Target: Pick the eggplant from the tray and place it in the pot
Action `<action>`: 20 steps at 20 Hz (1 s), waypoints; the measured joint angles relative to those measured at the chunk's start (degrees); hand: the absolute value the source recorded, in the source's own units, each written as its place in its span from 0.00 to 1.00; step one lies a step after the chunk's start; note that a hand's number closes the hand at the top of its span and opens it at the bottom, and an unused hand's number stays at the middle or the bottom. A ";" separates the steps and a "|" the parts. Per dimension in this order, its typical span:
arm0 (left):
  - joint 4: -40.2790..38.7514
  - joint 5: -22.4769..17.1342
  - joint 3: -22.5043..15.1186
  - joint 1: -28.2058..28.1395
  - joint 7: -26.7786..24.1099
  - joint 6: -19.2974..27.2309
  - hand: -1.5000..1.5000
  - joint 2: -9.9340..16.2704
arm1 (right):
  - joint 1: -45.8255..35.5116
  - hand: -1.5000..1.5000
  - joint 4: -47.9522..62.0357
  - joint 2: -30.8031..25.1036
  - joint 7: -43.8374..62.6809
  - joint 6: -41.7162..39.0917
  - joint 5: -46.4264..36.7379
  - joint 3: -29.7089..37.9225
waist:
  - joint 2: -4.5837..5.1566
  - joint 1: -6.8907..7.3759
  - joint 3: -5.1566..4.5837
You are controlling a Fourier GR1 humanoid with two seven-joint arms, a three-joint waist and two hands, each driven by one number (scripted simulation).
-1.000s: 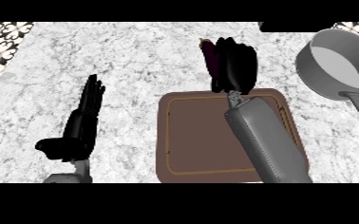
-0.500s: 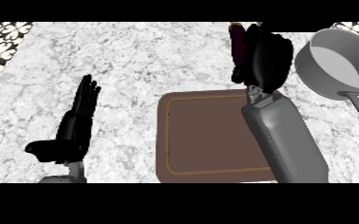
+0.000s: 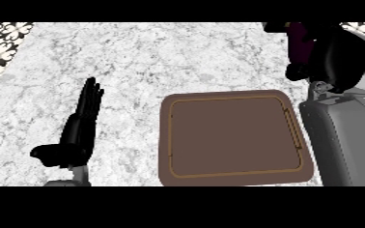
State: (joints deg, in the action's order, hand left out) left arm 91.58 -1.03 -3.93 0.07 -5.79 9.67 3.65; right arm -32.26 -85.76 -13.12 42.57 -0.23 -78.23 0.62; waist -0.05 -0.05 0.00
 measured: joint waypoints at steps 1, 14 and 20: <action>0.67 0.00 -0.20 -0.67 -0.11 -0.31 0.50 0.08 | 0.79 1.00 0.52 -0.87 -0.98 0.69 0.61 1.08 | 0.00 0.05 0.00; 2.36 0.47 -0.22 -1.51 0.57 -0.83 0.50 -0.15 | 3.45 1.00 17.71 -13.00 -19.14 7.17 13.82 16.36 | 0.15 0.50 0.04; -1.83 0.57 0.16 -0.22 -2.12 -1.27 0.50 -1.00 | 1.47 1.00 31.47 -16.09 -25.56 8.62 17.09 19.55 | 0.25 0.64 0.02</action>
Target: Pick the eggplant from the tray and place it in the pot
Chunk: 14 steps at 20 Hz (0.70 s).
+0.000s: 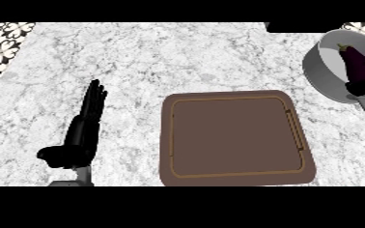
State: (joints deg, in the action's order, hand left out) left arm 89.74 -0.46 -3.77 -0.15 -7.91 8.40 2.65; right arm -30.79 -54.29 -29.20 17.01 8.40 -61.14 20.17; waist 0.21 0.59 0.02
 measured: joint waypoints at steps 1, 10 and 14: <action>-0.15 0.06 0.17 0.46 0.28 0.12 0.50 0.01 | 0.08 1.00 1.81 -0.13 -0.62 0.72 0.37 0.52 | -0.12 0.03 -0.17; 1.98 -0.36 0.40 0.45 1.72 -0.47 0.50 0.54 | -1.63 0.00 14.94 -2.63 -3.72 -1.83 5.66 6.02 | -0.57 0.34 -0.80; 1.68 -0.01 0.08 0.09 1.36 -0.03 0.50 -0.07 | -1.12 0.00 15.65 -2.05 -12.01 1.98 11.93 10.91 | -0.54 -0.13 -0.73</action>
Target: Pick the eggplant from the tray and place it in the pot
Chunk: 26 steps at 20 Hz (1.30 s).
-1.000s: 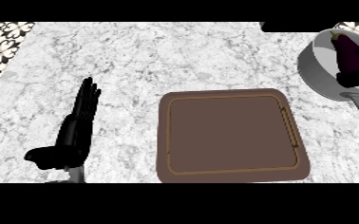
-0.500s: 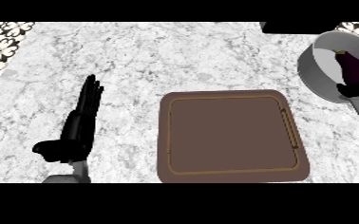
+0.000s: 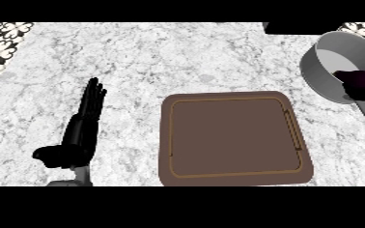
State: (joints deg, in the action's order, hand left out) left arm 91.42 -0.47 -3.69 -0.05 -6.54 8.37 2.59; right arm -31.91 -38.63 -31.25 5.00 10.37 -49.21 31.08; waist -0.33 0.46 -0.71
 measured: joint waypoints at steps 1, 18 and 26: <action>0.05 -0.11 0.21 0.02 0.13 -0.06 0.50 0.16 | -0.30 0.00 -0.53 0.44 -1.86 0.95 2.05 1.52 | 0.03 -0.11 0.16; 0.36 -0.03 0.67 0.16 0.80 -0.45 0.50 0.29 | 2.34 0.00 8.01 -6.26 -26.13 0.15 30.33 22.24 | 0.55 -0.01 0.83; -1.58 -0.05 1.47 1.44 -0.05 -0.75 0.50 0.07 | 5.25 0.00 16.30 -13.56 -34.46 -3.69 35.90 23.60 | 0.60 0.10 0.82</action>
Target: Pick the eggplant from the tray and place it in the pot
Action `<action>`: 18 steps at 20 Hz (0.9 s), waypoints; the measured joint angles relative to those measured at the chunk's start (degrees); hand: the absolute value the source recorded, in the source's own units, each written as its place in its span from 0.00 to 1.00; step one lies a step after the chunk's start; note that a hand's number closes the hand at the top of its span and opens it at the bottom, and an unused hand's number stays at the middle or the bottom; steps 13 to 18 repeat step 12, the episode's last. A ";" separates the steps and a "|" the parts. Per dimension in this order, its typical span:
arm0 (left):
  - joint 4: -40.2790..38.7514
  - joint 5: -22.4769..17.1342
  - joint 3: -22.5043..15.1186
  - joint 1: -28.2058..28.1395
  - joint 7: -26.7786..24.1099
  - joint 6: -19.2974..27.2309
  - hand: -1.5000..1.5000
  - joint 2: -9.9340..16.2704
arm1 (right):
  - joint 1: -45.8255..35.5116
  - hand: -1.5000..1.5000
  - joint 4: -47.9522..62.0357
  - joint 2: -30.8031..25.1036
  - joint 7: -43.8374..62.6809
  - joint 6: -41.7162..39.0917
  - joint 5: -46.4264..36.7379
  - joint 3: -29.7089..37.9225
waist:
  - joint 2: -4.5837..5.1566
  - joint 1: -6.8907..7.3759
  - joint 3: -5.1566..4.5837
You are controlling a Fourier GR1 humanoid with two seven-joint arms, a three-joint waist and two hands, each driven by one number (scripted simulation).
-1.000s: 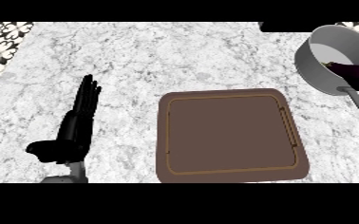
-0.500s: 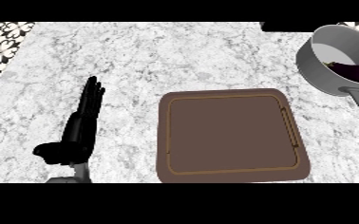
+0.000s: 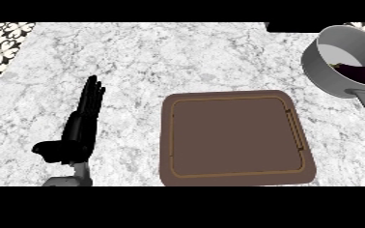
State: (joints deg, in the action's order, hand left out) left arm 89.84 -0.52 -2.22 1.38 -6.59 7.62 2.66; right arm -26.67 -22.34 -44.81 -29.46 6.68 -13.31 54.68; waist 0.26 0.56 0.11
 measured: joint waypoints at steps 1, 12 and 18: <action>0.08 -0.16 -0.04 -0.42 -0.23 -0.33 0.50 0.03 | 0.91 0.00 0.93 -1.07 -0.88 -0.69 0.47 0.27 | 0.01 0.03 0.02; 0.73 0.27 -0.03 0.01 0.25 -0.03 0.50 -0.35 | 5.12 0.00 7.55 -6.47 -6.78 -1.94 7.56 3.82 | 0.06 0.16 0.10; 0.73 0.27 -0.03 0.01 0.25 -0.03 0.50 -0.35 | 5.12 0.00 7.55 -6.47 -6.78 -1.94 7.56 3.82 | 0.06 0.16 0.10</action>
